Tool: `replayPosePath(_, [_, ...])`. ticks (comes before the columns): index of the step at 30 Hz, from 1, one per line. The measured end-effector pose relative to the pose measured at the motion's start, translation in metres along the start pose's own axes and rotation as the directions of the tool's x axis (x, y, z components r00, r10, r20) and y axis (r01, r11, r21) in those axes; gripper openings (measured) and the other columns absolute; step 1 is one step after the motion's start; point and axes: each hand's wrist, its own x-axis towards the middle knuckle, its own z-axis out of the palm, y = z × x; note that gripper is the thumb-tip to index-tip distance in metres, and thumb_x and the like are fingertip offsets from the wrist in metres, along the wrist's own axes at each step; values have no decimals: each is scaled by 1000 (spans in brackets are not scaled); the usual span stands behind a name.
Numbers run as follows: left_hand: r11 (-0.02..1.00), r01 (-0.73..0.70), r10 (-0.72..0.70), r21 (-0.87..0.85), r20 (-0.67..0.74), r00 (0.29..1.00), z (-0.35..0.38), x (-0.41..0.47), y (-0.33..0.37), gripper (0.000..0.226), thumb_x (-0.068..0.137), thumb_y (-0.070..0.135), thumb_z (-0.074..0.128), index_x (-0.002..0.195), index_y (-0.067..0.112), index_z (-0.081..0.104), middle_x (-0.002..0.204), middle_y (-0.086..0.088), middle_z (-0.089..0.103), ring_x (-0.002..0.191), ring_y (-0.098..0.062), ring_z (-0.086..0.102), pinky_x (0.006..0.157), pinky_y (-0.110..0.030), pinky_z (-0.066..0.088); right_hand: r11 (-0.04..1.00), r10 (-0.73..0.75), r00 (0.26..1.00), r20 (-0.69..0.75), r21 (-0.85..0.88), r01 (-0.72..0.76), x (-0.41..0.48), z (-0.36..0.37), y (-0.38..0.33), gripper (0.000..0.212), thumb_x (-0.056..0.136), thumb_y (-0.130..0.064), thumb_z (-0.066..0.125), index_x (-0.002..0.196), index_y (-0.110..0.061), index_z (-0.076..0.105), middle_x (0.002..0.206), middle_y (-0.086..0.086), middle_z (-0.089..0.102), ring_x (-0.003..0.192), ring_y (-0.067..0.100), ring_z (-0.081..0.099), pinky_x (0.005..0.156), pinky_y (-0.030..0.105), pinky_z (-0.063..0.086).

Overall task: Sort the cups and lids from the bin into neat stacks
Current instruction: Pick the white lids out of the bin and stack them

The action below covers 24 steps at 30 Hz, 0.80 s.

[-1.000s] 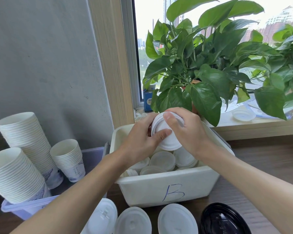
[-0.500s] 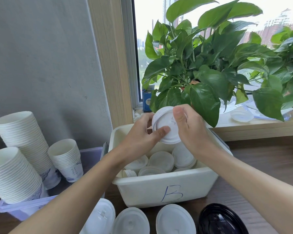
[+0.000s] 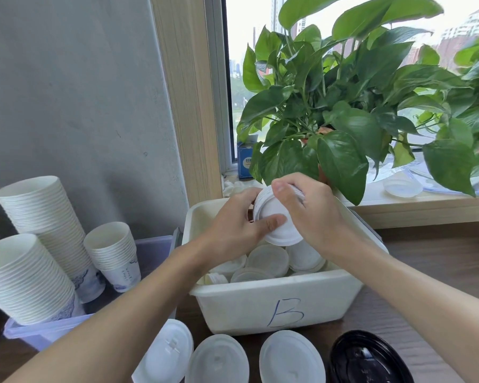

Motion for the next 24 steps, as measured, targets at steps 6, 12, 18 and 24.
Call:
replayPosePath(6, [999, -27, 28, 31, -35, 999, 0, 0, 2, 36, 82, 34, 70, 110, 12, 69, 96, -2, 70, 84, -16, 63, 68, -19, 44, 1000, -2, 1000, 7, -27, 3, -1, 0, 0, 53, 85, -63, 43, 93, -16, 64, 83, 0, 66, 79, 8, 58, 65, 17, 42])
replayPosePath(12, [998, 34, -38, -49, -69, 997, -1, 1, 4, 39, 90, 31, 71, 124, 16, 59, 113, 1, 67, 99, -15, 66, 80, -25, 53, 998, 6, 997, -71, 70, -1, 0, 0, 0, 33, 92, -48, 48, 89, -18, 60, 71, -11, 57, 64, -2, 51, 59, 13, 38])
replayPosePath(18, [992, 87, -98, -96, -116, 988, -4, 2, 5, 33, 93, 36, 66, 117, 14, 63, 107, -3, 72, 97, -15, 68, 78, -24, 51, 993, 51, 999, -16, 103, -50, -1, -2, 0, 37, 84, -50, 50, 106, -22, 61, 91, -12, 66, 82, -3, 58, 68, 10, 44])
replayPosePath(24, [988, 65, -76, -144, -77, 994, -3, -2, 13, 39, 90, 32, 65, 120, 8, 55, 102, -10, 74, 89, -19, 72, 75, -31, 56, 997, 49, 998, -26, 64, -47, 0, -2, 0, 45, 88, -54, 49, 94, -13, 66, 80, 4, 67, 69, 8, 56, 60, 19, 42])
